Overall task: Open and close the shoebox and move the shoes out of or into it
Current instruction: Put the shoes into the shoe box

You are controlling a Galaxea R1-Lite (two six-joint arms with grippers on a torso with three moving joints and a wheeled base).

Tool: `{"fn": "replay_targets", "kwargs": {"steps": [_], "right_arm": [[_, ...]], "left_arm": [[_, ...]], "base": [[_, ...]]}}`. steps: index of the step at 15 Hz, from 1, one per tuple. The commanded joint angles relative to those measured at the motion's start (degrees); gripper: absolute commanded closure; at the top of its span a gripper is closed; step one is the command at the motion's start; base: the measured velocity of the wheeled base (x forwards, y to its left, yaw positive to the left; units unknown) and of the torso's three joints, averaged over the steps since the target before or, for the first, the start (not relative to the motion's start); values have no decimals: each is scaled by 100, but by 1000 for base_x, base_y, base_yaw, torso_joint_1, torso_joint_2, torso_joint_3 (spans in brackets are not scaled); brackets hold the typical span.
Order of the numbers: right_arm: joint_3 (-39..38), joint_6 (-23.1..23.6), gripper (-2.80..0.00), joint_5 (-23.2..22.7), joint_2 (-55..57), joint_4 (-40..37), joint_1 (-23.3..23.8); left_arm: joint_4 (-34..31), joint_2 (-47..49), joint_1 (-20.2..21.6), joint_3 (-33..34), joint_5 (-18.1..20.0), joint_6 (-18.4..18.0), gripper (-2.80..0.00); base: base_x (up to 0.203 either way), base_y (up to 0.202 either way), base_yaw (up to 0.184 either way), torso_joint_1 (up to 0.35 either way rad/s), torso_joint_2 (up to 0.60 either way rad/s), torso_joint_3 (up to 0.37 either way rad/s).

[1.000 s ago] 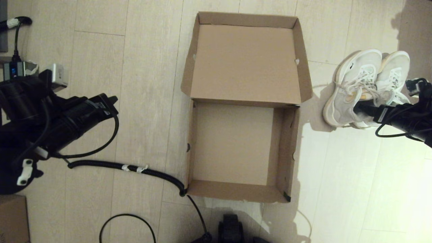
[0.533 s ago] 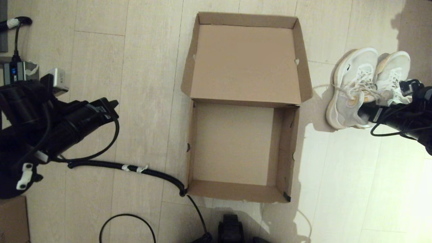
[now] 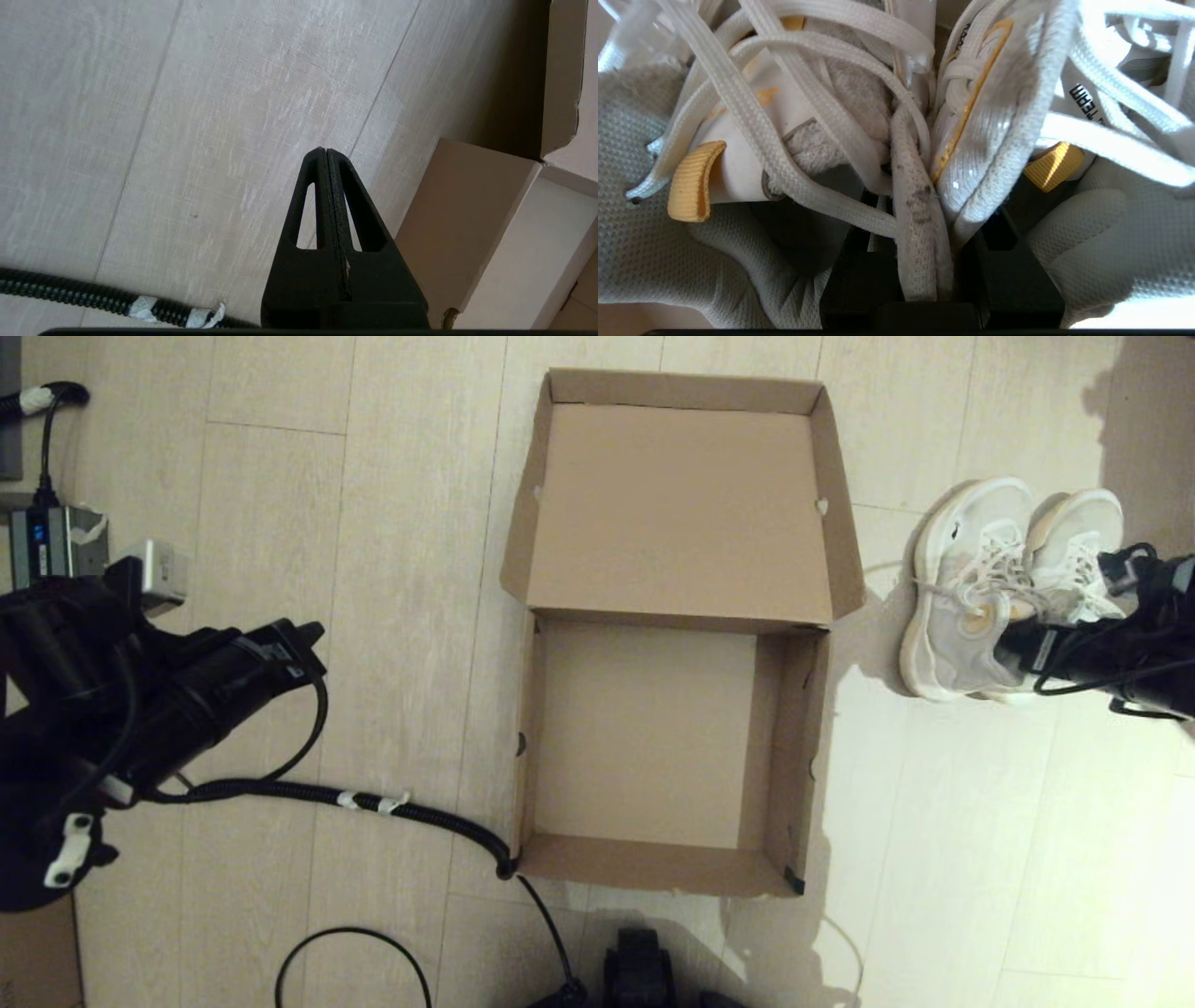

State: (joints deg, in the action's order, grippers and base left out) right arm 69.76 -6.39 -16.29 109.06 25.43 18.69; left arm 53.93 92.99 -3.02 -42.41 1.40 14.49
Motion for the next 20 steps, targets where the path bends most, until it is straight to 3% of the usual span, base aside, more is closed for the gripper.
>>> {"fn": "replay_targets", "kwargs": {"steps": [1,2,4,9,12,14,16,20], "right_arm": [[366,-85,0,-11,-675,-1242,-5],[660,-206,0,-10,-1018,-2037,-5],[971,-344,0,-7,-1652,-2891,-4],[1012,-393,0,-122,-3125,-4145,57],[668,-371,0,-779,-3852,-4713,31],[410,-361,0,-970,-4029,-4766,-335],[179,-359,0,-660,-4053,-4762,-840],[-169,-380,0,1125,-3912,-4035,-2612]], "left_arm": [[13,-124,12,16,0,3,0],[-11,-166,10,46,-5,-15,0],[-39,-243,4,123,-17,-63,0],[-119,-597,4,559,-96,-659,0],[-138,-783,3,698,-105,-711,0],[-220,-890,3,776,-105,-706,0],[-225,-915,4,787,-114,-702,0],[-216,-906,12,787,-131,-676,0]], "base": [[0,0,0,0,0,0],[0,0,0,0,0,0],[0,0,0,0,0,0],[0,0,0,0,0,0],[0,0,0,0,0,0],[0,0,0,0,0,0],[0,0,0,0,0,0],[0,0,0,0,0,0]]}}
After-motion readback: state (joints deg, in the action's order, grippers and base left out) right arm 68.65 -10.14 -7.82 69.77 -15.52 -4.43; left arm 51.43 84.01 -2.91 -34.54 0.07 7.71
